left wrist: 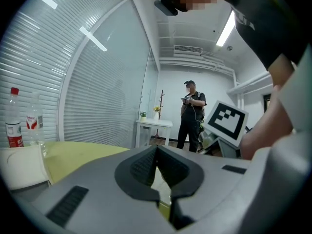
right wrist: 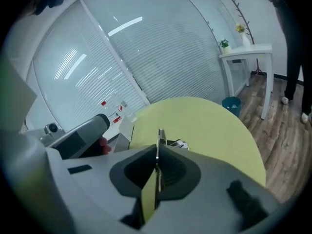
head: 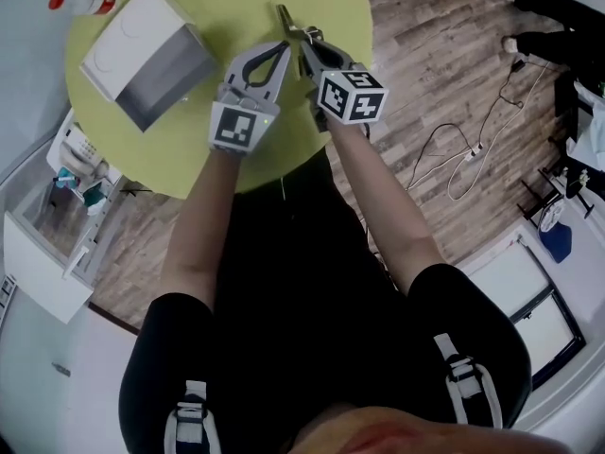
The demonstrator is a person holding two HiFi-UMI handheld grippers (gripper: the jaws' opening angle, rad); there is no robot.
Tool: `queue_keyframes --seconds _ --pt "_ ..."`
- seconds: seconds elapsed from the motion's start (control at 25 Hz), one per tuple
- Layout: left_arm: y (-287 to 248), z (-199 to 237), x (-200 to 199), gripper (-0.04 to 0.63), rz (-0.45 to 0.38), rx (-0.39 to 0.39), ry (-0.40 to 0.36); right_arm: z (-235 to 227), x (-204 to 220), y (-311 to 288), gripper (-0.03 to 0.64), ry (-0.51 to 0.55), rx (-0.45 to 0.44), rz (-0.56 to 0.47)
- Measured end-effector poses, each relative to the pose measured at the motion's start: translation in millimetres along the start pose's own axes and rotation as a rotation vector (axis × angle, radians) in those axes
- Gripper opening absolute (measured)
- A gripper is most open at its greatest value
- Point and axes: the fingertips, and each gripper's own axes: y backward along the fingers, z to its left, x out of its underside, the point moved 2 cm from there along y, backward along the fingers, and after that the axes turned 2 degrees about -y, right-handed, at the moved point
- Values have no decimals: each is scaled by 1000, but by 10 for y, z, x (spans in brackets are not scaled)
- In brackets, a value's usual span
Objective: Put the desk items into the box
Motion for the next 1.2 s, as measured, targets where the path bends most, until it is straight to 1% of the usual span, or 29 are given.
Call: queue_keyframes --seconds 0.24,0.32,0.44,0.56,0.68,0.76,0.84,1.2 --pt "226 -41 -253 12 -26 -15 22 301 -193 286 28 63 -28 -17" --pt "315 -40 -361 12 -33 -18 14 439 -282 382 28 108 -34 -25" --pt "455 -36 -531 12 -47 -36 25 667 -411 527 28 187 -45 -31" --pt "603 -11 -724 12 -74 -69 52 911 -538 652 28 256 -67 -33" --pt "782 70 -884 12 -84 -105 45 1179 -648 705 27 317 -100 -33" --pt "901 147 -950 12 -65 -132 20 1356 -714 693 28 358 -134 -33" --pt "1021 231 -989 12 -51 -171 13 1514 -754 644 28 395 -172 -23" --pt "1569 662 -989 12 -75 -389 48 2115 -700 235 28 554 -354 78"
